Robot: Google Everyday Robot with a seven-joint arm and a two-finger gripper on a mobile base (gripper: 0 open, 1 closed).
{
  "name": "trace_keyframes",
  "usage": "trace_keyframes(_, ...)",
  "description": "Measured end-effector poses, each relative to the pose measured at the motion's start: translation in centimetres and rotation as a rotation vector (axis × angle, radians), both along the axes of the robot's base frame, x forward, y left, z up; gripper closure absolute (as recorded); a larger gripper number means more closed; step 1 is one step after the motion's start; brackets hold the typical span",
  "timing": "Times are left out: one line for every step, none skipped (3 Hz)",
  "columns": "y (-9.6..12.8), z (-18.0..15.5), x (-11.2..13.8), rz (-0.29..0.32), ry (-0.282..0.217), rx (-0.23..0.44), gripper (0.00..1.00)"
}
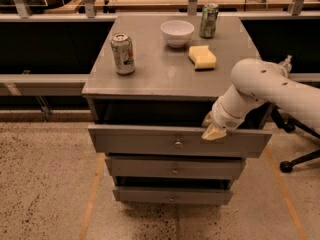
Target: Open top drawer
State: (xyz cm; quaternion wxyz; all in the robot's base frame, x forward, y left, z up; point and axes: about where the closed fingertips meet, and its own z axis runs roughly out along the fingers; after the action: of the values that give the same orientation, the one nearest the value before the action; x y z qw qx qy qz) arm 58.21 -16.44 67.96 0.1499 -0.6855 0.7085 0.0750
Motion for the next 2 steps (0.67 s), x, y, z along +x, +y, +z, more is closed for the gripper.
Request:
trace_keyframes(0.0,0.71,-0.01,0.0,0.0,0.0,1.0)
trace_keyframes(0.0,0.72,-0.01,0.0,0.0,0.0,0.82)
